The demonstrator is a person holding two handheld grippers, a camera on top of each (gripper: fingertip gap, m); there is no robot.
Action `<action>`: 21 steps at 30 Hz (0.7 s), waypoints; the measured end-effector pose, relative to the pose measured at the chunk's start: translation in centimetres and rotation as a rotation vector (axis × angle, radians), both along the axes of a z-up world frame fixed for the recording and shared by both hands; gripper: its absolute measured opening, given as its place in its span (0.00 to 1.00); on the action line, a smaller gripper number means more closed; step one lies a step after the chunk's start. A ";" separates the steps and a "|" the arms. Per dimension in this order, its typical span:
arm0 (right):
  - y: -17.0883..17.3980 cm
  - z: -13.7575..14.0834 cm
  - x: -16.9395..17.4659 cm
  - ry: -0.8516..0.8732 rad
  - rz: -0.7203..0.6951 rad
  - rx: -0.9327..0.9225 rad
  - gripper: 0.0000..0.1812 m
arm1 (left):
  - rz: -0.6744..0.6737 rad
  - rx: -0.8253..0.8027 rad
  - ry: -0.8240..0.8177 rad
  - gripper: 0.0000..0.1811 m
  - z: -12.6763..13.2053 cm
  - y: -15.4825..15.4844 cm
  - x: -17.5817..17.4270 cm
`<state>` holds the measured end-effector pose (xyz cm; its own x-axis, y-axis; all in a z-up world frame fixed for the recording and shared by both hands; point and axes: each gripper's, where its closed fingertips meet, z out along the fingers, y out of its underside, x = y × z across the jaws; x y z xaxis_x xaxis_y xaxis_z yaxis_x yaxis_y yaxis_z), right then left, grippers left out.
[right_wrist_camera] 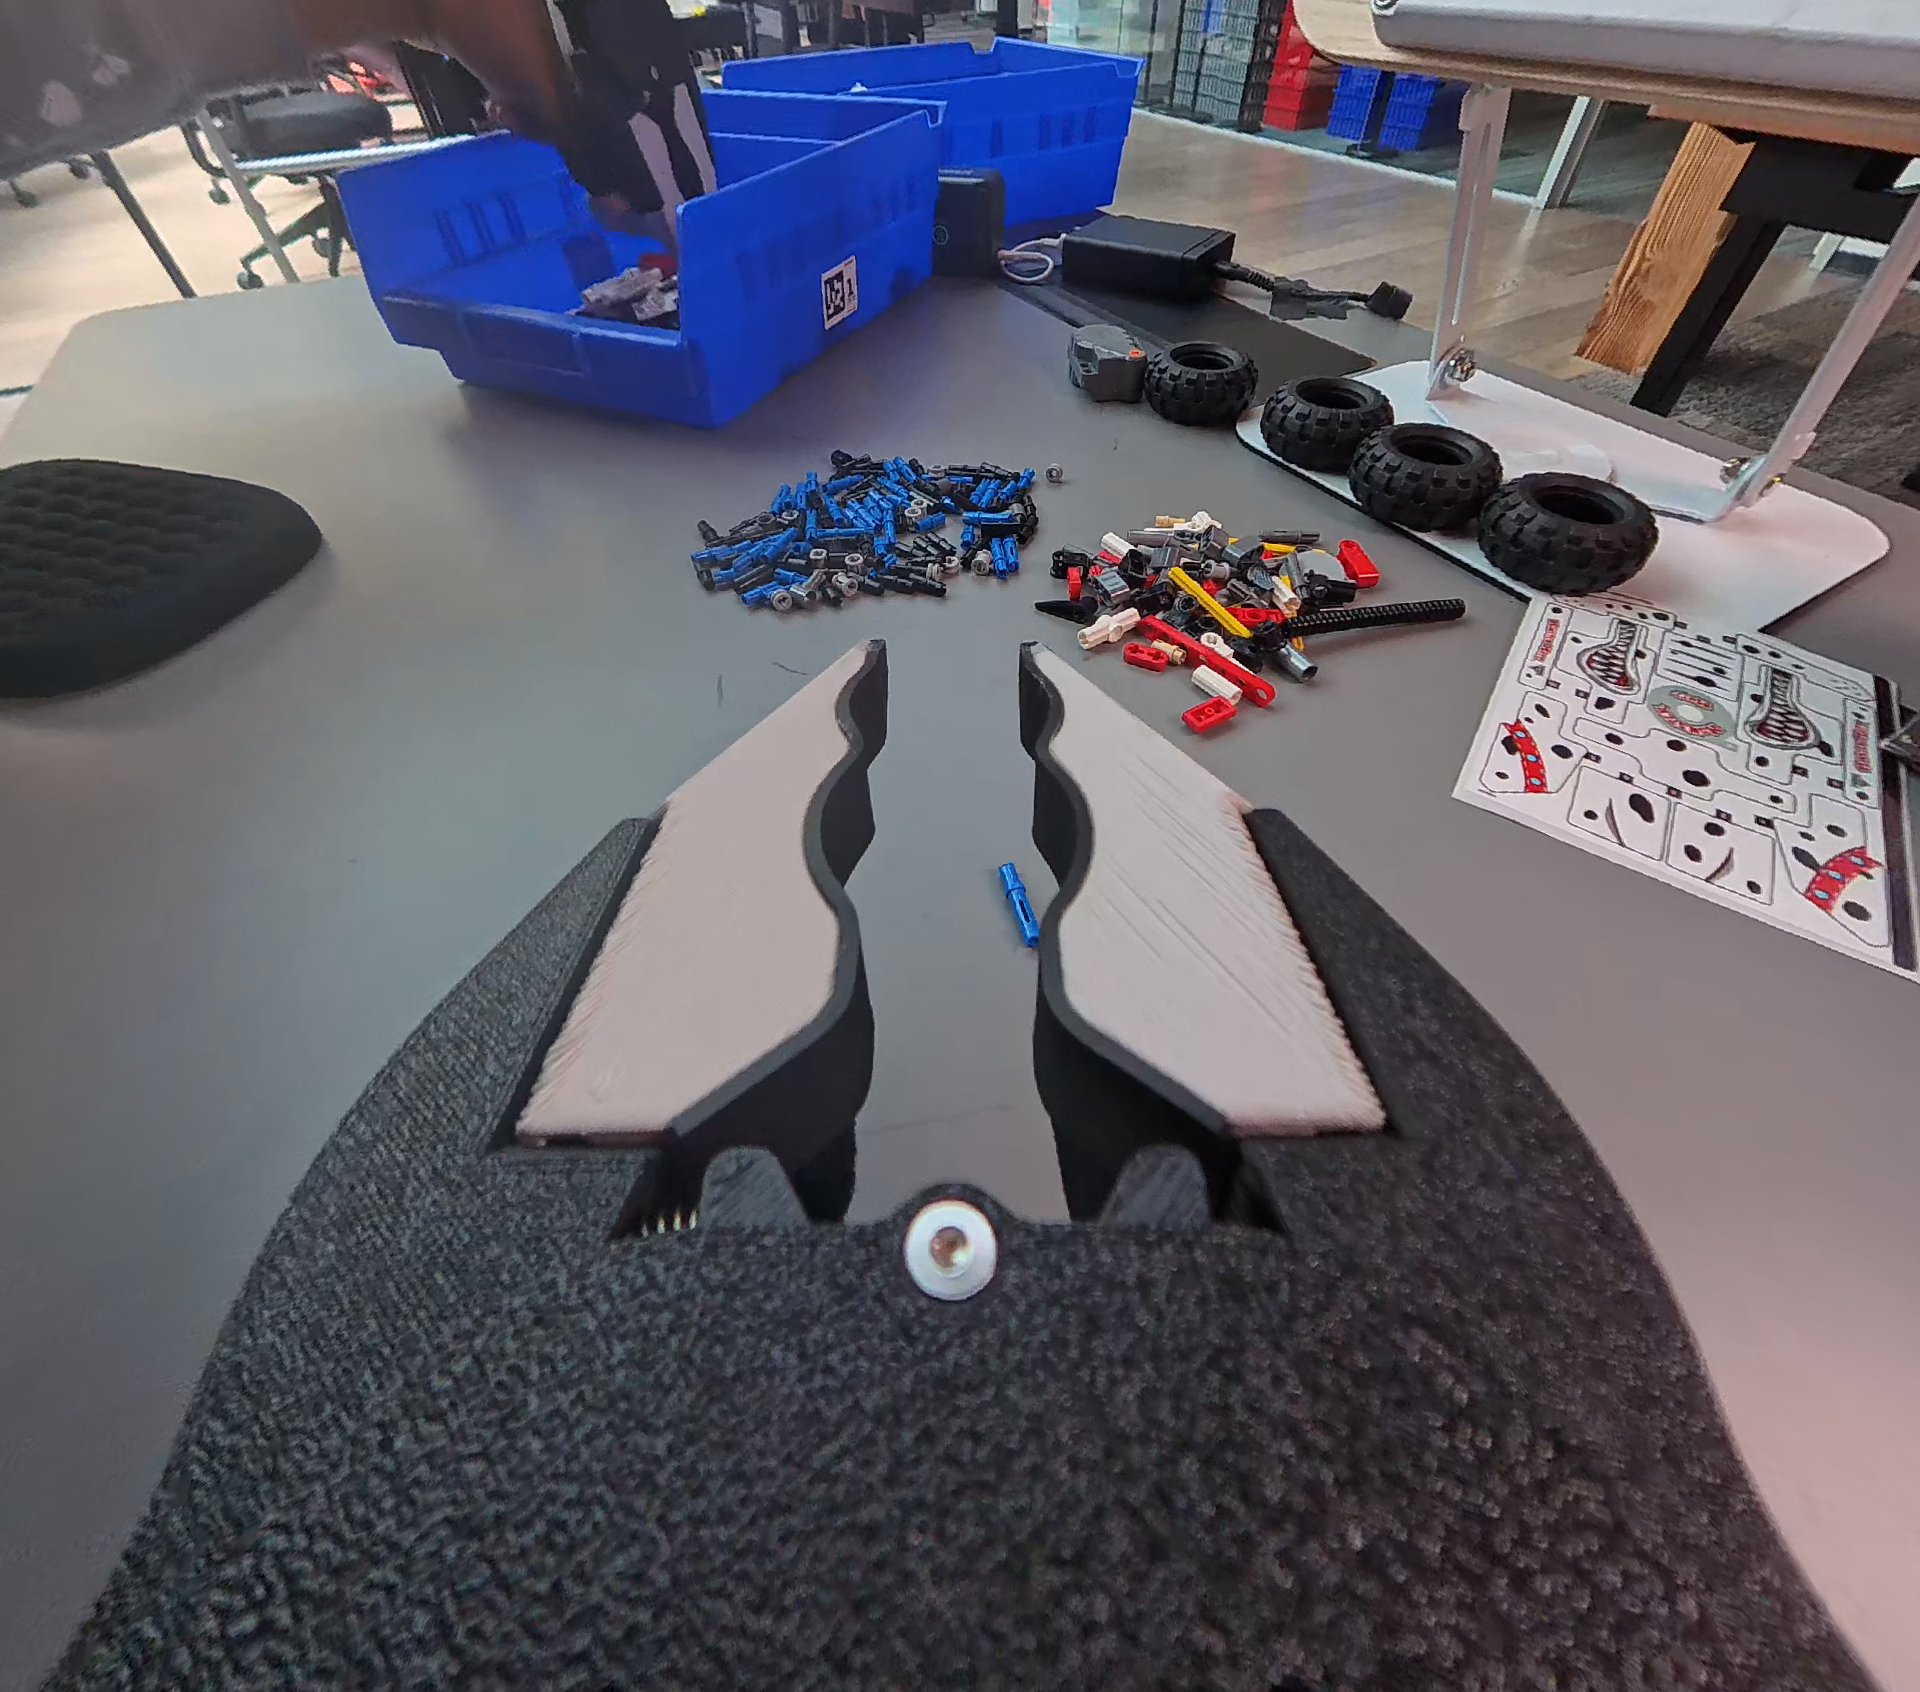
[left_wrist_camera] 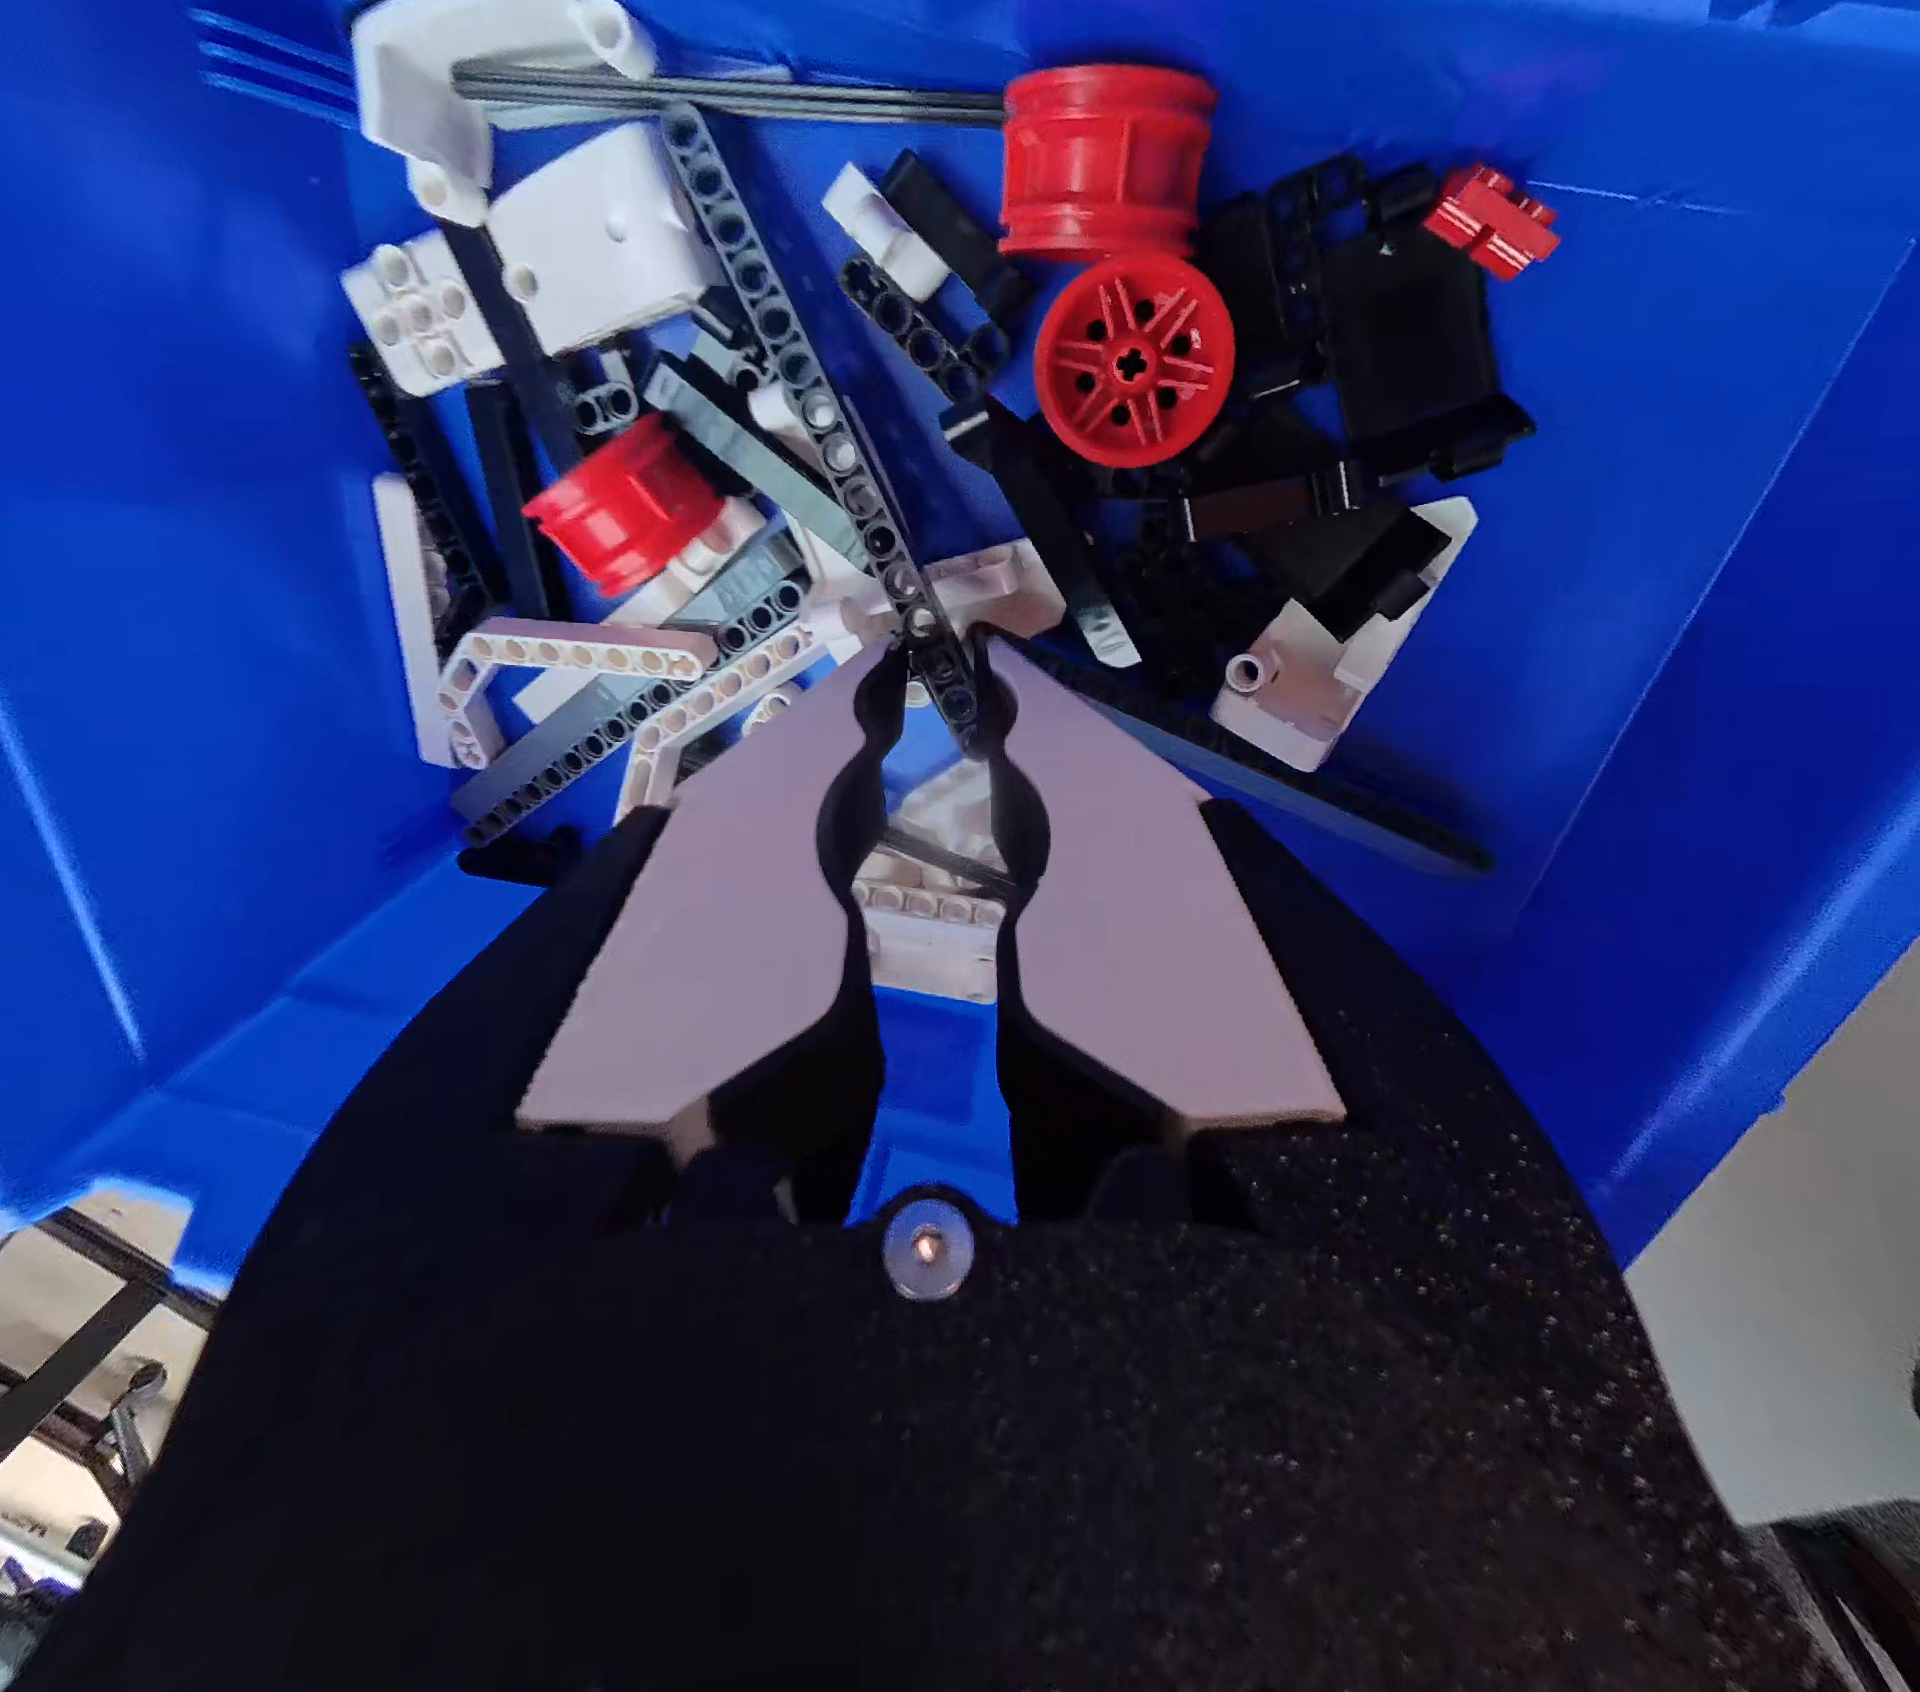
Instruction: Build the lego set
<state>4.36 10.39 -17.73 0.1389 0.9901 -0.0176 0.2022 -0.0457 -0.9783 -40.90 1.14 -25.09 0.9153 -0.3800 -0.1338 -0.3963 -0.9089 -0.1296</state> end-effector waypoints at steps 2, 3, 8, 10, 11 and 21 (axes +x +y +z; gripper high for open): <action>0.1 0.1 0.1 0.004 -0.005 0.000 0.14 | 0.000 0.074 0.015 0.11 1.0 0.7 -0.1; 0.2 0.2 0.1 0.006 -0.006 -0.002 0.14 | -0.001 0.106 0.005 0.11 1.6 1.0 0.3; 0.0 -0.1 0.0 0.001 0.001 -0.005 0.14 | -0.157 0.160 -0.115 0.09 2.6 0.9 5.0; -0.1 -0.1 -0.1 -0.006 0.004 0.000 0.14 | -0.245 0.138 -0.099 0.14 1.8 0.3 6.3; -0.1 -0.1 -0.1 -0.007 0.003 0.003 0.14 | -0.276 0.129 -0.097 0.14 1.4 0.2 6.8; 0.2 0.1 0.2 -0.001 -0.007 0.005 0.14 | -0.303 0.075 -0.091 0.07 -0.6 0.0 7.4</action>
<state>4.54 10.60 -17.66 0.1459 0.9892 -0.0121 0.2029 -0.0419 -0.9783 -33.46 1.10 -25.72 0.7717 -0.6289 -0.0945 -0.6308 -0.7380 -0.2395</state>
